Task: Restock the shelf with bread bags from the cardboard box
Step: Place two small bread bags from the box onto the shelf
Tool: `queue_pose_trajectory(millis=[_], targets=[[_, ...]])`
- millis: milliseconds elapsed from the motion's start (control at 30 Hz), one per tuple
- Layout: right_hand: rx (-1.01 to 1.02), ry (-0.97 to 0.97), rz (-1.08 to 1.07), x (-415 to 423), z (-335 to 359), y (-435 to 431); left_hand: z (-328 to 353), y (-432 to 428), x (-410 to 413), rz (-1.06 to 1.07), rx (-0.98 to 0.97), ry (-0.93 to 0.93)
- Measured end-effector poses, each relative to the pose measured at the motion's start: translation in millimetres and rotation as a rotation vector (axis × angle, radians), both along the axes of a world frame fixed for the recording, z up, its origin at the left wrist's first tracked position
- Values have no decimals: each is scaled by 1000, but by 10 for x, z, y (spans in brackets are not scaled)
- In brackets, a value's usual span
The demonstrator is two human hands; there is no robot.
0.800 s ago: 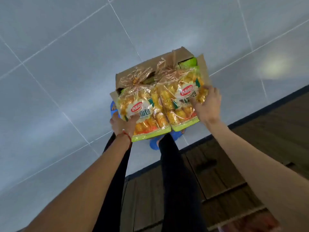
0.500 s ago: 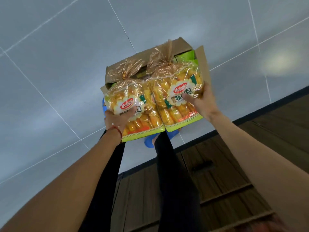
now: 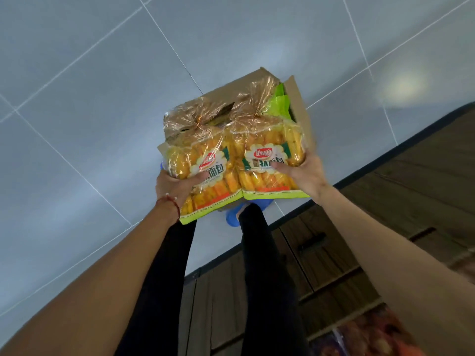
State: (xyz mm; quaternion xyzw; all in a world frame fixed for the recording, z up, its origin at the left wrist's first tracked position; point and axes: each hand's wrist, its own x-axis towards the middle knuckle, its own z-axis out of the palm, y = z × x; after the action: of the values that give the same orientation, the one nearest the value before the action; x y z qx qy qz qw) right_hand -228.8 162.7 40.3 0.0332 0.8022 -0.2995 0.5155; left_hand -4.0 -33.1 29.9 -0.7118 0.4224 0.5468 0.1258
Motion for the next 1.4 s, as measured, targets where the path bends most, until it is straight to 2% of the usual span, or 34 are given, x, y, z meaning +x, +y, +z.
queue_pose_trajectory(millis=[267,467,633,833,1100,1400], targets=[[-44,59,-131,532,1000,-339,1113,-636,295,-20,-12,79],[-180,135,-125,862,1849,-689,2185,-998,710,-34,-53,196],[-310,196,-122,1155,2498,-918,2842,-1079,1045,12,-141,258],[-424,207,-20,1389,3198,-1111,3520,-1150,1445,47,-264,308],[-508,199,2,1525,3915,-1693,4189,-1610,1805,93,-373,421],[-566,381,25,1538,4294,-2982,4455,-3100,1697,47,-456,504]])
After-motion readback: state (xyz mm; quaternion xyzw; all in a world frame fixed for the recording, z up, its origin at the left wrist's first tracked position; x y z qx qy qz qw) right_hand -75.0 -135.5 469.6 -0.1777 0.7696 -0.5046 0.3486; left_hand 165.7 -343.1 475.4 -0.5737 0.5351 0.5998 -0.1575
